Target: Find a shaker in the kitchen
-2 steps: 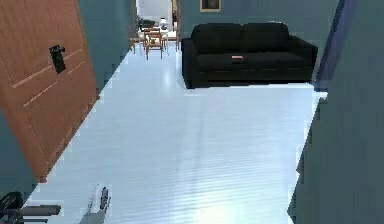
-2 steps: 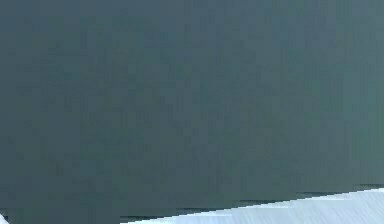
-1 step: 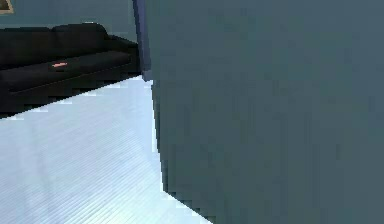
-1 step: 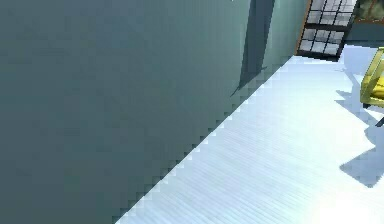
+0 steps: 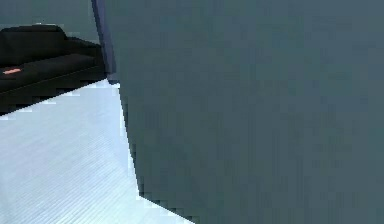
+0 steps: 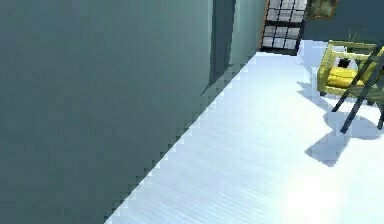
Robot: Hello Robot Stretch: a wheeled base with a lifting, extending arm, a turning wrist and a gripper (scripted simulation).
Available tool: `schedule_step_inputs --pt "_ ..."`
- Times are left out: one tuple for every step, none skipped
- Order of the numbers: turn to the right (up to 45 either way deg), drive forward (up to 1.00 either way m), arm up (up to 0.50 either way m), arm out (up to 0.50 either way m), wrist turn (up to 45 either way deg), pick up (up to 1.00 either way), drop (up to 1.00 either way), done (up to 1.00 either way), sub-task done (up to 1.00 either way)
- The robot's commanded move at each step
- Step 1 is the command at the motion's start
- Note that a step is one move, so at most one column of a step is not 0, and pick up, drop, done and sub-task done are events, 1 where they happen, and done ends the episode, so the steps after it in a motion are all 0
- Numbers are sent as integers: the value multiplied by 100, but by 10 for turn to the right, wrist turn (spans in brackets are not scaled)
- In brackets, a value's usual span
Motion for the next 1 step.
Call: schedule_step_inputs --pt "0 30 0 0 0 0 0 0 0"
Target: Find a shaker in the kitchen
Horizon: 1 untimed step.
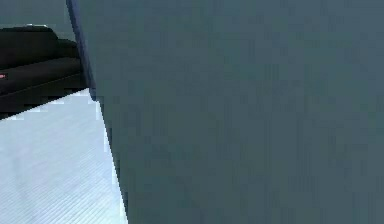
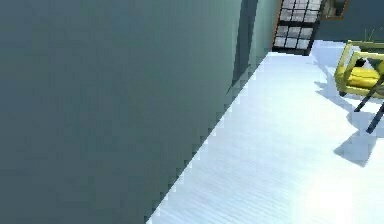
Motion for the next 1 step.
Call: schedule_step_inputs --pt "-360 0 0 0 0 0 0 0 0"
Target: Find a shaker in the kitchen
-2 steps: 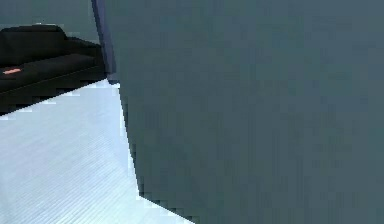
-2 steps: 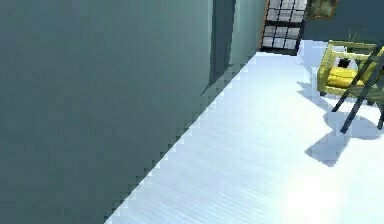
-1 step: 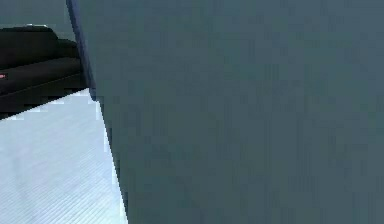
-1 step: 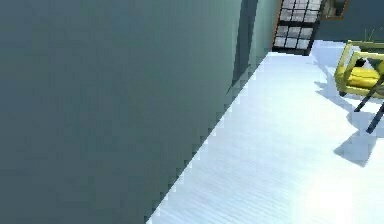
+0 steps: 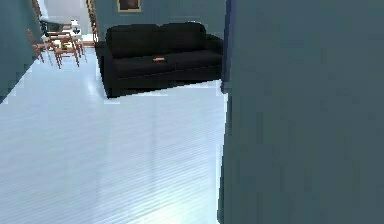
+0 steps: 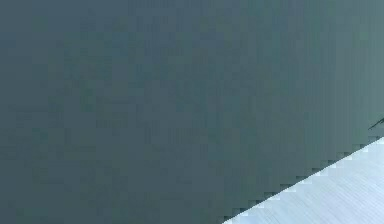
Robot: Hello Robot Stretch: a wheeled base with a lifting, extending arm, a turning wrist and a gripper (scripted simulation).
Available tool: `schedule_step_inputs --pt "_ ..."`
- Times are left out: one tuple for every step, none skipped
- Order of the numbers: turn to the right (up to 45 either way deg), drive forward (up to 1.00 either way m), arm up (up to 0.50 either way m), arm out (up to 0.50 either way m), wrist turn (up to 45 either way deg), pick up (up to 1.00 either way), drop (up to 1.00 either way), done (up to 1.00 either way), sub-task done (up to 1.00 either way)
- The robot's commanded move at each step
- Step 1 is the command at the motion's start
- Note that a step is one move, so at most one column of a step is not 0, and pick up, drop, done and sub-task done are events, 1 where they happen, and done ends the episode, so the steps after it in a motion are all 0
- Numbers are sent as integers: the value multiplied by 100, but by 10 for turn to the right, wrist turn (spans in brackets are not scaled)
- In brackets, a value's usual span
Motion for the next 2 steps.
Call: schedule_step_inputs --pt "0 80 0 0 0 0 0 0 0" --pt "-360 0 0 0 0 0 0 0 0"
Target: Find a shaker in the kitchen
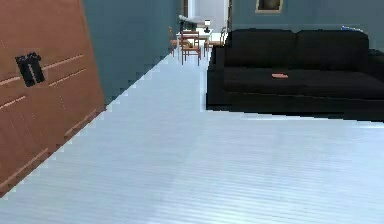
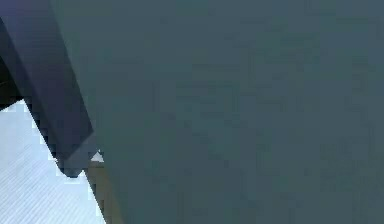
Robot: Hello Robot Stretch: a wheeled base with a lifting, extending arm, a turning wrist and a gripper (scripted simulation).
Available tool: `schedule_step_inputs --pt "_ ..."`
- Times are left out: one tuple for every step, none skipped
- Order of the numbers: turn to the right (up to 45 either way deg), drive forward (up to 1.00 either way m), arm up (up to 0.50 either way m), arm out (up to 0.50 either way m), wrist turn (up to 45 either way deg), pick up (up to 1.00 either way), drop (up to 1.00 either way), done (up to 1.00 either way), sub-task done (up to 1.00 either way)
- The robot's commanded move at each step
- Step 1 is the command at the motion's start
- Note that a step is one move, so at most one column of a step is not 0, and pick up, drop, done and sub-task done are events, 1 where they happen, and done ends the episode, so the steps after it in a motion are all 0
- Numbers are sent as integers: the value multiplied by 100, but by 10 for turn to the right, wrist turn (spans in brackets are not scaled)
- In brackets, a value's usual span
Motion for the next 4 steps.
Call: schedule_step_inputs --pt "0 100 0 0 0 0 0 0 0" --pt "0 100 0 0 0 0 0 0 0" --pt "0 70 0 0 0 0 0 0 0" --pt "60 0 0 0 0 0 0 0 0"
